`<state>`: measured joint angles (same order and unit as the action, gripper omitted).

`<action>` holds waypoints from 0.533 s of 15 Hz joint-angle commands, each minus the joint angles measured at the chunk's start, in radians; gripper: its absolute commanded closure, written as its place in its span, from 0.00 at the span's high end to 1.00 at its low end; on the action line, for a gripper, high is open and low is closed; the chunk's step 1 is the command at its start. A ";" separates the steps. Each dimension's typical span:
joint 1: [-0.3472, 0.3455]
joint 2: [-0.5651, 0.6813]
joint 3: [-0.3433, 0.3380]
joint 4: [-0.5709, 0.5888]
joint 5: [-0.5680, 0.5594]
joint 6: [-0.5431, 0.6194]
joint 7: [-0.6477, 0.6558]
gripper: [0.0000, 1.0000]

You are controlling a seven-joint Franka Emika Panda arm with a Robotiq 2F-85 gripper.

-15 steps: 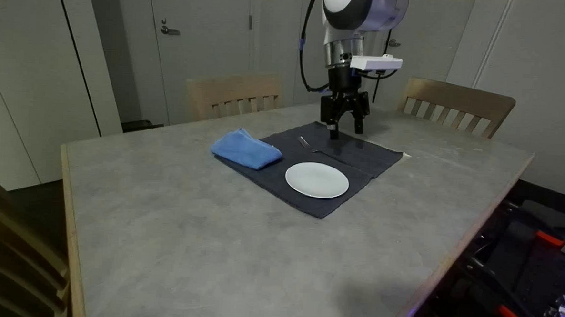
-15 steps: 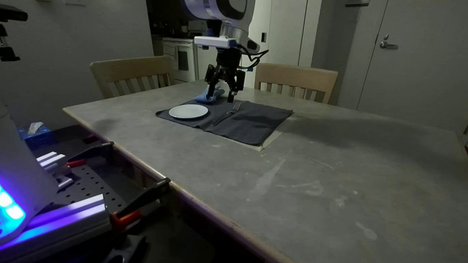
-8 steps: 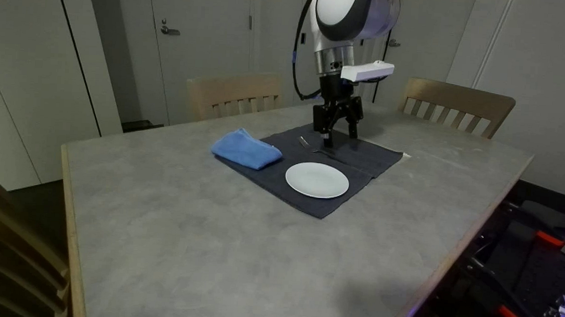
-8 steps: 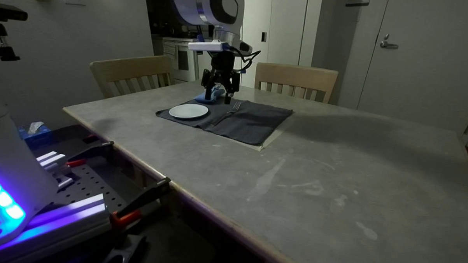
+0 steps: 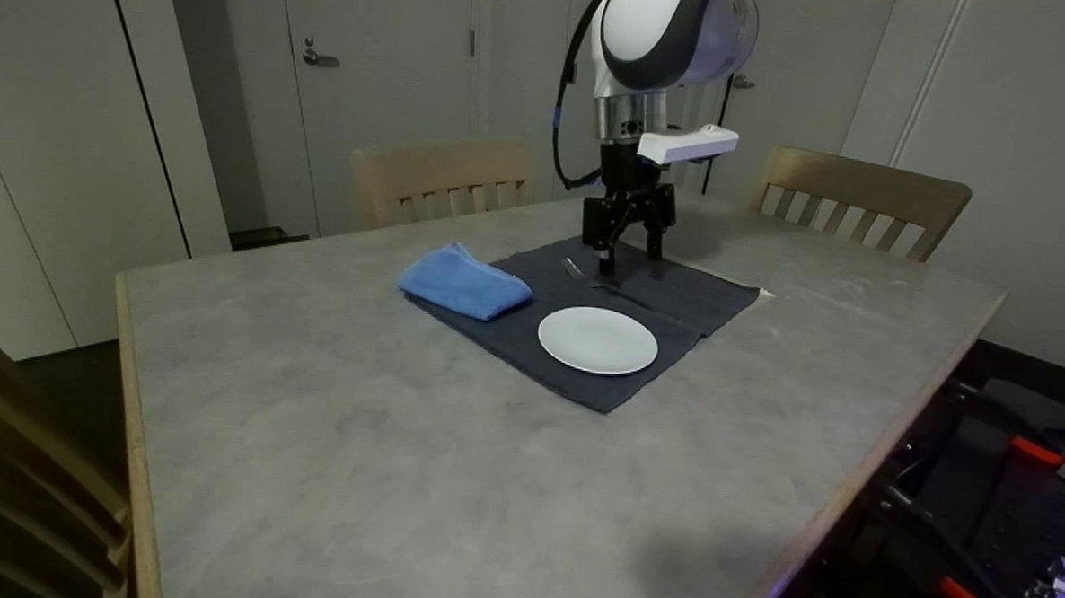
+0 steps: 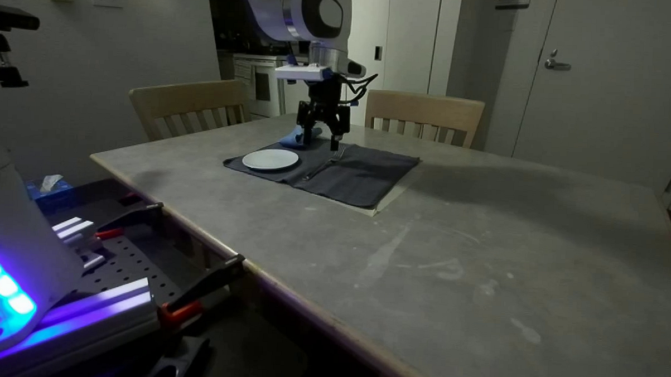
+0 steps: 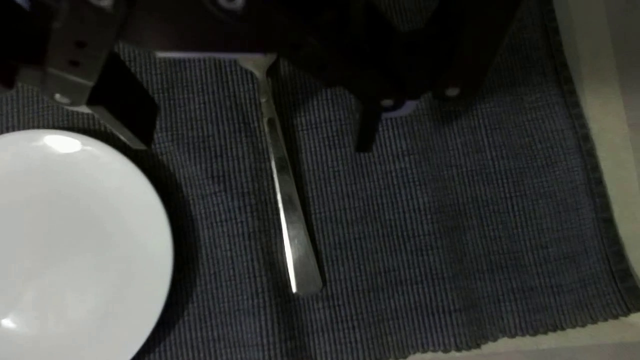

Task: Put the fork on the table

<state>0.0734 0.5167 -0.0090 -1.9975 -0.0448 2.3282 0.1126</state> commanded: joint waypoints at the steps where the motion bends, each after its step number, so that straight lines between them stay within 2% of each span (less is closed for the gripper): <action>1: -0.002 0.027 -0.006 0.001 -0.007 0.038 0.008 1.00; 8: -0.006 0.076 -0.007 0.016 -0.001 0.036 0.000 1.00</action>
<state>0.0727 0.5714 -0.0139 -1.9950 -0.0448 2.3515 0.1126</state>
